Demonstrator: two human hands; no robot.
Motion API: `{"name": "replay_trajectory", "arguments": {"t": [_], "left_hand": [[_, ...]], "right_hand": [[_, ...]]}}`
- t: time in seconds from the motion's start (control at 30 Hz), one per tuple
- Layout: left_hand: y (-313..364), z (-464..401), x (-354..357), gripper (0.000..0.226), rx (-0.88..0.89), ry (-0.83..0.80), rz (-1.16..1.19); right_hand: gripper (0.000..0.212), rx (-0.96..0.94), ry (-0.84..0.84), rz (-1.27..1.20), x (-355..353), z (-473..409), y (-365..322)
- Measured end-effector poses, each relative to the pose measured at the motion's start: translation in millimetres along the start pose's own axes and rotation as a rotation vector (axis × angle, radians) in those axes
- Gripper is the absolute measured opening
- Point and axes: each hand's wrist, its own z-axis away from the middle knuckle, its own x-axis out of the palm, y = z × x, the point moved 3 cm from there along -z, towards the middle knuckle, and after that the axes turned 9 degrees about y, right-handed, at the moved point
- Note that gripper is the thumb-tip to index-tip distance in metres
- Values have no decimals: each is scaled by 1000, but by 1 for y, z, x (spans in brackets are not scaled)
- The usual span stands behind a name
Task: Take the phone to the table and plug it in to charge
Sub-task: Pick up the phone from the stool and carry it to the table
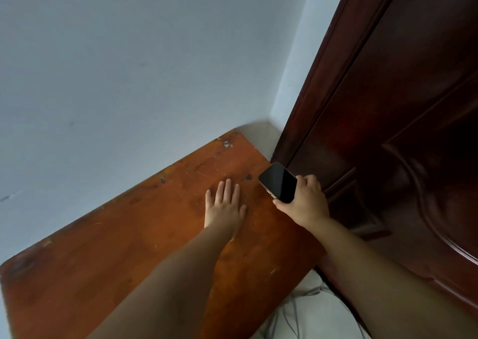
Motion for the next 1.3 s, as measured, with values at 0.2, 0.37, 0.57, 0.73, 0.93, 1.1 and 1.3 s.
{"name": "replay_trajectory", "arguments": {"t": [0.2,0.37,0.57,0.73,0.93,1.1,1.3], "left_hand": [[-12,19,-67,48,-70,25,160],[-43,93,-93,29,-174,270,214],[-92,201,-101,32,-290,425,162],[-137,299,-111,32,-484,510,120],[-197,446,-109,34,-804,544,85],[-230,593,-94,32,-1063,588,65],[-246,764,-74,29,-1243,653,63]], "right_hand": [[77,-119,54,-2,-43,4,-30],[82,-279,60,-36,-65,40,-79],[78,-527,83,-138,-74,114,-145],[73,-716,27,-204,-74,181,-216],[71,-1018,-64,-278,-71,279,-318],[73,-1290,-154,-310,-70,403,-398],[74,-1525,-199,-317,-72,571,-462]]}}
